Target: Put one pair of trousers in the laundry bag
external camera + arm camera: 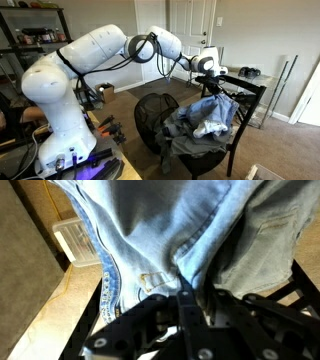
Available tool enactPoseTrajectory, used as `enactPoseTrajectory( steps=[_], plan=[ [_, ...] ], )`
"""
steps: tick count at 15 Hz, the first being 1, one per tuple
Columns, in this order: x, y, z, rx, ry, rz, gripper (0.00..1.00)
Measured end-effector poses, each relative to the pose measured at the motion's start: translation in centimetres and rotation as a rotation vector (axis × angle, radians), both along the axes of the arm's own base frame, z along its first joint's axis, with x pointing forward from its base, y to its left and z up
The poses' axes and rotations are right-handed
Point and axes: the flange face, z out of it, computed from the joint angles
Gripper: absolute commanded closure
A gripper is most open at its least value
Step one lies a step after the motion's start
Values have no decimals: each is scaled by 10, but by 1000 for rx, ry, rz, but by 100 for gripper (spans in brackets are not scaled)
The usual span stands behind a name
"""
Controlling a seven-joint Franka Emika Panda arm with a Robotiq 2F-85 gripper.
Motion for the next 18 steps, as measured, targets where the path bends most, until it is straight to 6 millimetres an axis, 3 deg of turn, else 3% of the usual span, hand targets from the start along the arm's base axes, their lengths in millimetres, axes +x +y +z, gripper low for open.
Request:
enactPoseTrajectory(
  steps=[3, 8, 13, 18],
  plan=[
    [11, 33, 5, -7, -57, 51, 96],
    [19, 124, 25, -87, -106, 225, 96],
    [5, 210, 42, -195, -132, 428, 96],
    [-16, 281, 62, -243, -207, 634, 96]
  ],
)
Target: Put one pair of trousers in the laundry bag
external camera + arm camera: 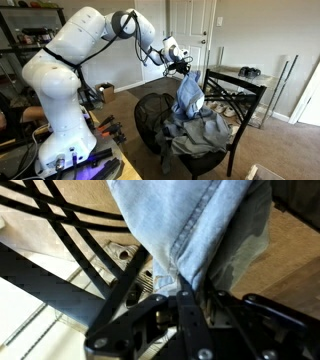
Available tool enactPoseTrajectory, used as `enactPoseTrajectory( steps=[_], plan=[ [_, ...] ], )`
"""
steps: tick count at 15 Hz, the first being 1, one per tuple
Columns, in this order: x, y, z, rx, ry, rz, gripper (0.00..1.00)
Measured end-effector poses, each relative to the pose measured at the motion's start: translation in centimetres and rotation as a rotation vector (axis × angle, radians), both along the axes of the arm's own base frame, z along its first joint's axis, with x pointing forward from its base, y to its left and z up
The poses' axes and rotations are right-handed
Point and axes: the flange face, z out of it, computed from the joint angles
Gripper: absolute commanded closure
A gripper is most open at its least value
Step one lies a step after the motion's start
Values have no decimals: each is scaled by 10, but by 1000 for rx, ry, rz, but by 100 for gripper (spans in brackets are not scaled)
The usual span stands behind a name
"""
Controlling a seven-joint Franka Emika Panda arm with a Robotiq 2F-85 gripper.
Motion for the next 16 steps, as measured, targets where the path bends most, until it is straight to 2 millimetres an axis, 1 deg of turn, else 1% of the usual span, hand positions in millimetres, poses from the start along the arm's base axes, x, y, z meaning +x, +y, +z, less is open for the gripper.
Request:
enactPoseTrajectory(
  steps=[2, 5, 7, 8, 10, 12, 15, 16],
  plan=[
    [-6, 30, 3, 11, -11, 101, 96],
    [-18, 76, -3, 33, 7, 252, 96],
    [-28, 100, -10, 47, 34, 355, 96],
    [-33, 109, -13, 53, 47, 403, 96],
    [-41, 122, -18, 63, 69, 490, 96],
    [-47, 127, -22, 71, 88, 565, 96],
    [-53, 124, -28, 92, 122, 638, 96],
    [-54, 120, -32, 97, 143, 650, 85]
  ],
)
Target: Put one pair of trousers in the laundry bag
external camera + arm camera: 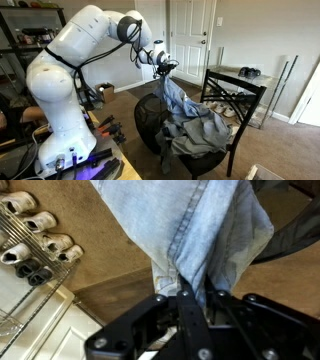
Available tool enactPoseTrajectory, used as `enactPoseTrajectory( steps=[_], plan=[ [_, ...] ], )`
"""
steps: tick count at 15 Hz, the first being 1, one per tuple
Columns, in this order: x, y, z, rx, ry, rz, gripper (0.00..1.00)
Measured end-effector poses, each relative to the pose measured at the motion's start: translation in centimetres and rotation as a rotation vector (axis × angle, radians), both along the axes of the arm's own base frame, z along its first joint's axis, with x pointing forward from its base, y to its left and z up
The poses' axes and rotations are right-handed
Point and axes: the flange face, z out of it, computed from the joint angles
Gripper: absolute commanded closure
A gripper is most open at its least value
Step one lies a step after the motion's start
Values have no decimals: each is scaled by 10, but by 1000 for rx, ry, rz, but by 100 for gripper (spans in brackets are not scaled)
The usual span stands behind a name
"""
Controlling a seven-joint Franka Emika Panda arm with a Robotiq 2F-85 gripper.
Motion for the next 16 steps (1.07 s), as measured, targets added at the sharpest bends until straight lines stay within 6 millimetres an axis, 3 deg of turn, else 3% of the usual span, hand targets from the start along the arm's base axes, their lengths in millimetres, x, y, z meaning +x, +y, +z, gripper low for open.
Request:
enactPoseTrajectory(
  steps=[9, 10, 12, 16],
  plan=[
    [-1, 0, -9, -11, 11, 4, 85],
    [-1, 0, -9, -11, 11, 4, 96],
    [-1, 0, -10, -12, 12, 4, 96],
    [-7, 5, -34, -15, 45, 12, 96]
  ],
)
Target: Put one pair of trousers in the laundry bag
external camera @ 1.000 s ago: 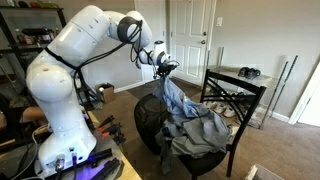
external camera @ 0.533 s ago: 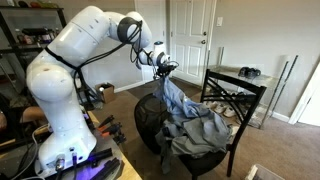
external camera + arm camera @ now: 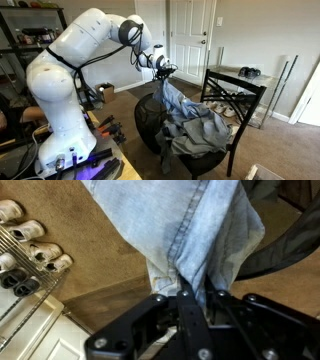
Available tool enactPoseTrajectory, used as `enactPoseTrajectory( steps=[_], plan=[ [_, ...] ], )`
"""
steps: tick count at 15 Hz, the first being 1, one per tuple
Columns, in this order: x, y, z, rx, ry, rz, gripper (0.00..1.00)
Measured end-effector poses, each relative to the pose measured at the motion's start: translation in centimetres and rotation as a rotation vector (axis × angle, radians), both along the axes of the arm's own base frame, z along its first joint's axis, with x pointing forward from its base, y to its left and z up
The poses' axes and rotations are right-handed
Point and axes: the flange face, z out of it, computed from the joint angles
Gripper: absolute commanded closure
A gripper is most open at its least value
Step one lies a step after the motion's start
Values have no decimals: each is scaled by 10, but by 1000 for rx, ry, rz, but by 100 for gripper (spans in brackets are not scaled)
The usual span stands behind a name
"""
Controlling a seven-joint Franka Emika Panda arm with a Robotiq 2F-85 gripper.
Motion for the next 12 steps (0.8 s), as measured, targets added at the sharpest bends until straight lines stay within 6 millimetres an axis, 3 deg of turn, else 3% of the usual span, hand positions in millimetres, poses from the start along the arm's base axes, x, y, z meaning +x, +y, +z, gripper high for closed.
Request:
enactPoseTrajectory(
  steps=[4, 9, 12],
  plan=[
    [-16, 30, -40, -8, 61, 50, 96],
    [-42, 79, -80, -73, 198, 256, 96],
    [-51, 91, -95, -87, 299, 379, 96]
  ],
)
